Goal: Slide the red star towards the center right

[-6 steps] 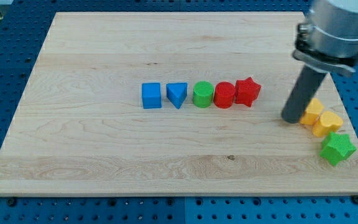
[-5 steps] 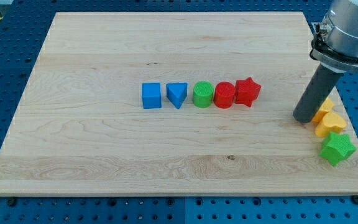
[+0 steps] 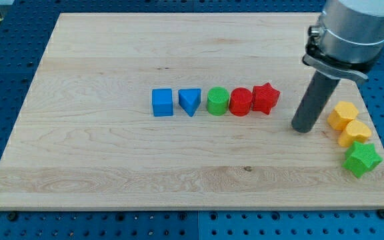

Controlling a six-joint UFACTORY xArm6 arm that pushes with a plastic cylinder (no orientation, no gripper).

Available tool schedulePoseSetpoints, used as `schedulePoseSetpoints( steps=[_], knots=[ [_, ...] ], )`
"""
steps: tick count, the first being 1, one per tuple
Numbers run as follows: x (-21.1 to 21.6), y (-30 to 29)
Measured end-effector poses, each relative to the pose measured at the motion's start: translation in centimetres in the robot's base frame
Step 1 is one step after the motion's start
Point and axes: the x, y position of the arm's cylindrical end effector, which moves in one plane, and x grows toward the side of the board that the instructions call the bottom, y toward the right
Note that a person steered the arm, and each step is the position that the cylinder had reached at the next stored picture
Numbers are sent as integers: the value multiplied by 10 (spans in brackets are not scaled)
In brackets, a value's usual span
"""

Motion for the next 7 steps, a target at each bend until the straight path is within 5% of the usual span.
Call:
schedulePoseSetpoints(
  steps=[7],
  knots=[
    [-10,-52]
  ],
)
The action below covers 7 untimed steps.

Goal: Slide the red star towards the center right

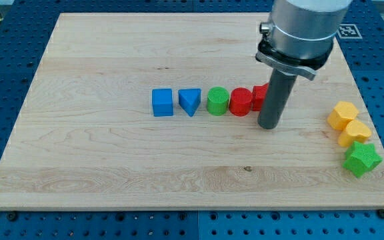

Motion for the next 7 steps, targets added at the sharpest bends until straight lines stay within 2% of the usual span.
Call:
schedulePoseSetpoints(
  steps=[4,5,7],
  knots=[
    [-48,-18],
    [-73,-18],
    [-79,-18]
  ],
)
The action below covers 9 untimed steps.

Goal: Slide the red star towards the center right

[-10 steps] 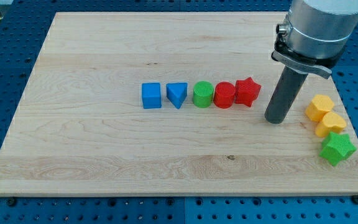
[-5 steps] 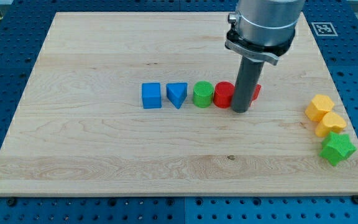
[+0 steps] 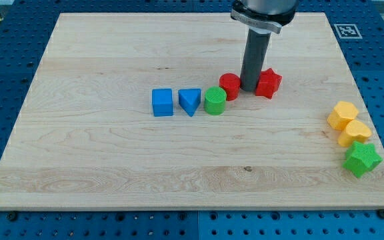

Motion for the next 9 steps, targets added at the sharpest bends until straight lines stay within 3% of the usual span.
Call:
schedulePoseSetpoints(
  steps=[2,4,7,9],
  knots=[
    [-1,52],
    [-23,53],
    [-21,125],
    [-19,123]
  ],
)
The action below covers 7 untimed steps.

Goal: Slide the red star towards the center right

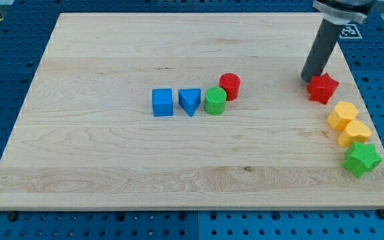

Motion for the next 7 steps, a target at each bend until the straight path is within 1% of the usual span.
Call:
schedulePoseSetpoints(
  steps=[1,2,3,4,5,6,7],
  knots=[
    [9,40],
    [9,42],
    [-2,16],
    [5,8],
    [21,14],
    [20,13],
    [4,-39]
  ],
)
